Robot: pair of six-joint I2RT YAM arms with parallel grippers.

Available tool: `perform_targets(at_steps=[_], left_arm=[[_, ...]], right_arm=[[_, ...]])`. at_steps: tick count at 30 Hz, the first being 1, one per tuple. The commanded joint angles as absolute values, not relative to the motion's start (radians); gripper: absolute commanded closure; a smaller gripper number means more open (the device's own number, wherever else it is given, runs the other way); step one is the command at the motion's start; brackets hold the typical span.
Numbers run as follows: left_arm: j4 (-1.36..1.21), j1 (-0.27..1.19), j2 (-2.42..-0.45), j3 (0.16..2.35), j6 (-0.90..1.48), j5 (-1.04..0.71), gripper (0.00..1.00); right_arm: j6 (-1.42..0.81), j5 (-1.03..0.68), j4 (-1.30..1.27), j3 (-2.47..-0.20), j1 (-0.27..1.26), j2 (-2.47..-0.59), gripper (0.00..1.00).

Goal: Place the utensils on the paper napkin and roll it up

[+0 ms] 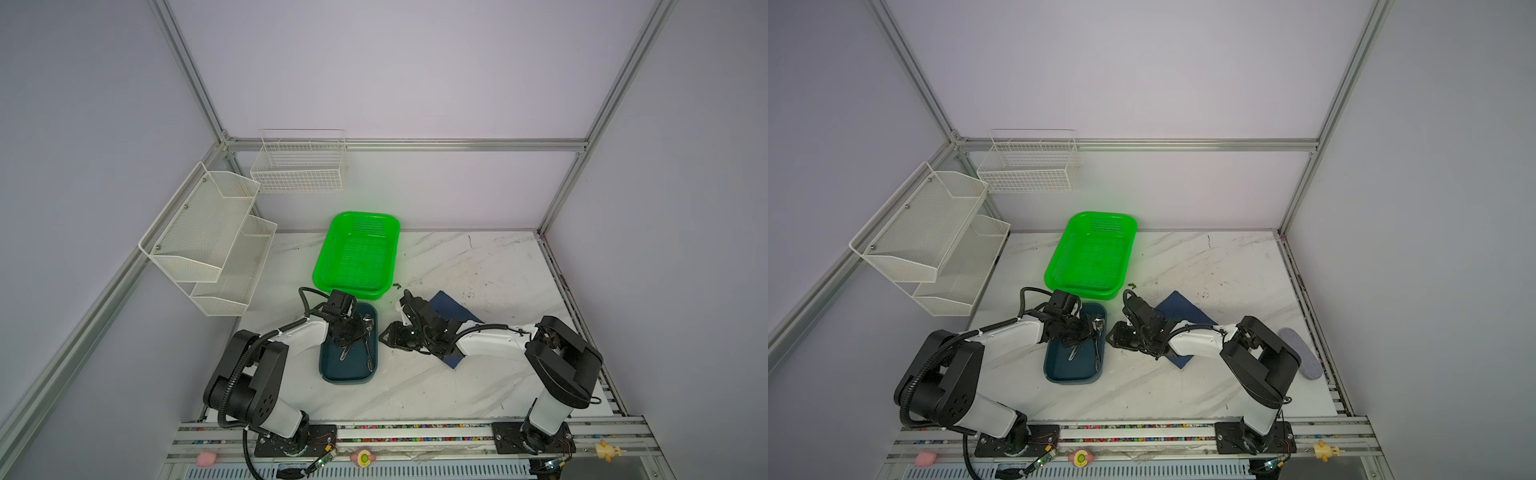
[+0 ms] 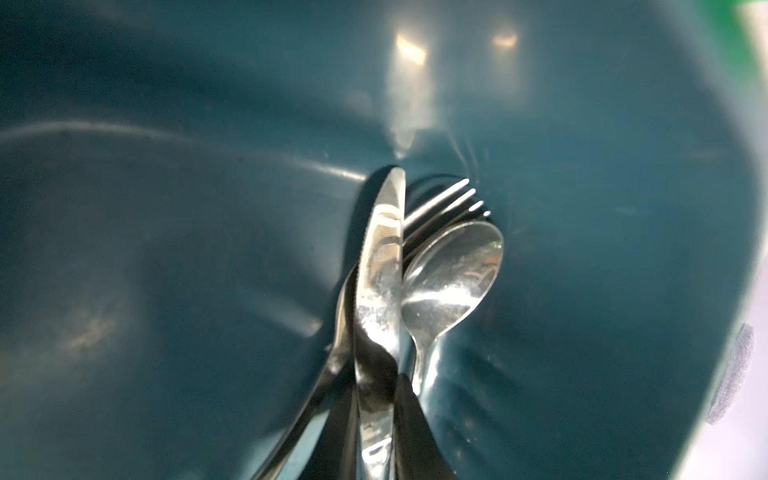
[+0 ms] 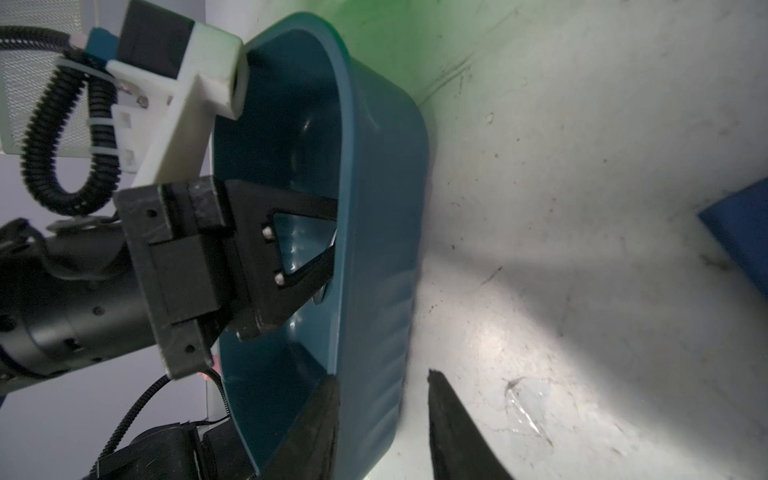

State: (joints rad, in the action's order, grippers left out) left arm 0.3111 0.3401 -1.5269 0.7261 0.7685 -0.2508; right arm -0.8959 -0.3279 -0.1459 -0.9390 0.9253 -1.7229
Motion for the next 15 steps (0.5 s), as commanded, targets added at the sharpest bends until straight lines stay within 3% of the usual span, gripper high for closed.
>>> perform_targets(at_steps=[1,15], left_arm=[[0.314,0.337,-1.566,0.673,0.781,-0.235,0.87],[0.305,0.337,-1.527,0.673,0.772,-0.256,0.99]], right_arm=[[-0.888,-0.333,-0.161,-0.964,0.929,-1.73,0.62],[-0.889,-0.327,-0.146,-0.972,0.929,-1.735,0.62]])
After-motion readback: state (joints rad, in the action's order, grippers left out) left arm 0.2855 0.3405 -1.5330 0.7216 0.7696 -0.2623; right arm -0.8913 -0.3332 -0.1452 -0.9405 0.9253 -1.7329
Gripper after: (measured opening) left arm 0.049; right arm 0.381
